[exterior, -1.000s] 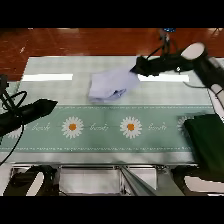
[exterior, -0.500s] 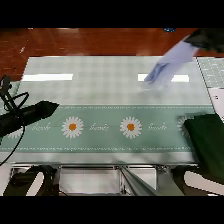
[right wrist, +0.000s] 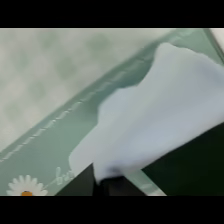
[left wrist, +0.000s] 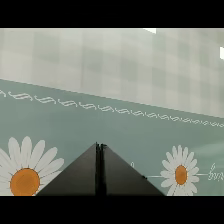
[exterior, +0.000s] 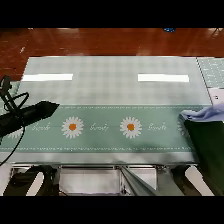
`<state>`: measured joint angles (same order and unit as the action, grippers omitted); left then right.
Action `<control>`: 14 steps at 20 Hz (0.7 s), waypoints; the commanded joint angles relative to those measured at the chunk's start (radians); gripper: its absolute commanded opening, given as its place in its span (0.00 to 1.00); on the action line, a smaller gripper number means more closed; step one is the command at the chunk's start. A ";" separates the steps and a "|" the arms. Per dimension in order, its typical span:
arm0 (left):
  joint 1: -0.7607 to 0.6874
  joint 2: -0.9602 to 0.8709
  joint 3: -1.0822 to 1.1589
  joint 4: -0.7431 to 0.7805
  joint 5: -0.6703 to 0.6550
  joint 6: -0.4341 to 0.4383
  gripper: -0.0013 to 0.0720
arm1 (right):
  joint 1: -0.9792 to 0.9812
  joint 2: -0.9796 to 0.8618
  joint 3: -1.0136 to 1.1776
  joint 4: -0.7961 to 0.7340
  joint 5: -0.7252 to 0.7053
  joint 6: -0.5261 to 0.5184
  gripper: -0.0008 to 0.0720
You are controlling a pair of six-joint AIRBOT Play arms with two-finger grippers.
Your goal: Fold the shirts.
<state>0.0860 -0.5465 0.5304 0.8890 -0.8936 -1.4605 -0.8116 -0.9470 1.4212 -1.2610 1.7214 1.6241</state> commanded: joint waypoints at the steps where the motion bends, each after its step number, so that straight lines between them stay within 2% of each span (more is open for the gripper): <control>1: 0.001 0.000 0.000 0.000 -0.001 0.001 0.04 | -0.167 0.121 -0.169 -0.269 0.055 0.006 0.03; 4: 0.001 0.000 0.000 0.001 0.000 0.005 0.04 | -0.224 0.193 -0.259 -0.547 0.077 0.039 0.03; 9: 0.001 0.000 -0.001 0.001 0.000 0.010 0.04 | -0.233 0.213 -0.420 -0.639 0.062 0.040 0.04; 10: 0.001 0.000 -0.001 0.001 0.001 0.010 0.04 | -0.233 0.206 -0.448 -0.653 0.054 0.039 0.06; 11: 0.001 0.000 -0.001 0.001 0.005 0.010 0.04 | -0.233 0.189 -0.469 -0.653 0.053 0.040 0.38; 12: 0.001 -0.001 -0.001 0.001 0.016 0.010 0.04 | -0.232 0.163 -0.475 -0.642 0.052 0.036 0.57; 14: 0.001 -0.013 0.000 0.001 0.062 0.012 0.04 | -0.232 0.107 -0.468 -0.607 0.035 0.036 0.57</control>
<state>0.0860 -0.5507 0.5297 0.8894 -0.8776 -1.4517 -1.0405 -0.7910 0.9798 -1.8671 1.7748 1.6608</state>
